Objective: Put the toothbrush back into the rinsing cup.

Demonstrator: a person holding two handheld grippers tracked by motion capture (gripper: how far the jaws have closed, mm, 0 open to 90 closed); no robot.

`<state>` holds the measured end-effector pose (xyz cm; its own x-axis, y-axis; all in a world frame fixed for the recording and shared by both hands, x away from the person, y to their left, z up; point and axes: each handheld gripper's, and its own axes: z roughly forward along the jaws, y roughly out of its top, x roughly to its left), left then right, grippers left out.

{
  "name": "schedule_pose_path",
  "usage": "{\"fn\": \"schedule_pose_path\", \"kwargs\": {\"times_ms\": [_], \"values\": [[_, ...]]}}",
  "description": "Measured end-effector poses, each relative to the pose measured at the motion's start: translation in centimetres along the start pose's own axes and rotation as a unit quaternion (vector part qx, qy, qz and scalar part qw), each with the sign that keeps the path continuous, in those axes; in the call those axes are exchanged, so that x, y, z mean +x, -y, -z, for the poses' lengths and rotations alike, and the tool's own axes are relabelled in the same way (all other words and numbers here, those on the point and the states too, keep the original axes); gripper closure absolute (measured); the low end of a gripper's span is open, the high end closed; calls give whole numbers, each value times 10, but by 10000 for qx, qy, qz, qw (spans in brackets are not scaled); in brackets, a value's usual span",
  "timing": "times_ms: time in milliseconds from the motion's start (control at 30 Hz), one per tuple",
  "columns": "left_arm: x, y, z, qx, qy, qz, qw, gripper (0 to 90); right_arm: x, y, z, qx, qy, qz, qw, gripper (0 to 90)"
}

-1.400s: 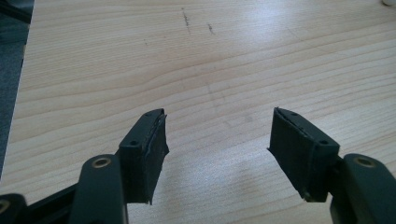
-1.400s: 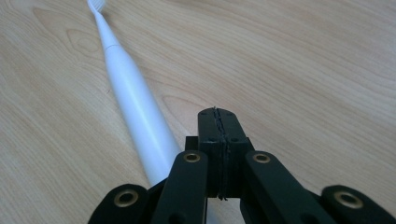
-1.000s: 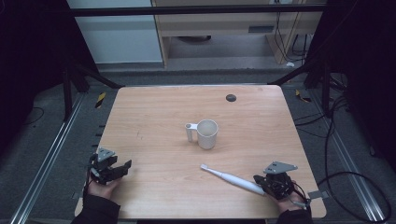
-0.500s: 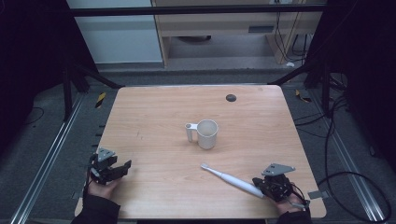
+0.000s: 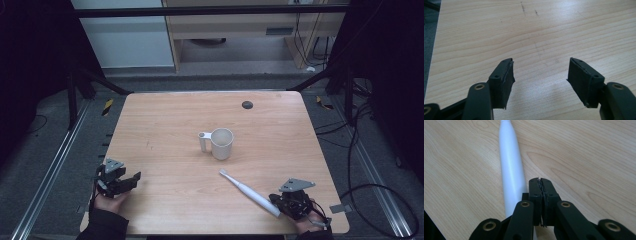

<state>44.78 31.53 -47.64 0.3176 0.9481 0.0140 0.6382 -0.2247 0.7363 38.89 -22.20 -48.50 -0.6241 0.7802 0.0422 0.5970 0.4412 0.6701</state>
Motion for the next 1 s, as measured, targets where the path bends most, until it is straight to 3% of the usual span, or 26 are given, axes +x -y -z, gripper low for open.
{"fn": "schedule_pose_path", "kwargs": {"times_ms": [700, 1000], "values": [[0, 0, -1, 12, 11, -19, 10000, 364, 5, 0, -4, 121, -55, -49, 9999, 855], [-1, -1, -2, 27, 23, -55, 10000, 371, -2, -9, 4, -172, 191, -153, 9996, 780]]}}
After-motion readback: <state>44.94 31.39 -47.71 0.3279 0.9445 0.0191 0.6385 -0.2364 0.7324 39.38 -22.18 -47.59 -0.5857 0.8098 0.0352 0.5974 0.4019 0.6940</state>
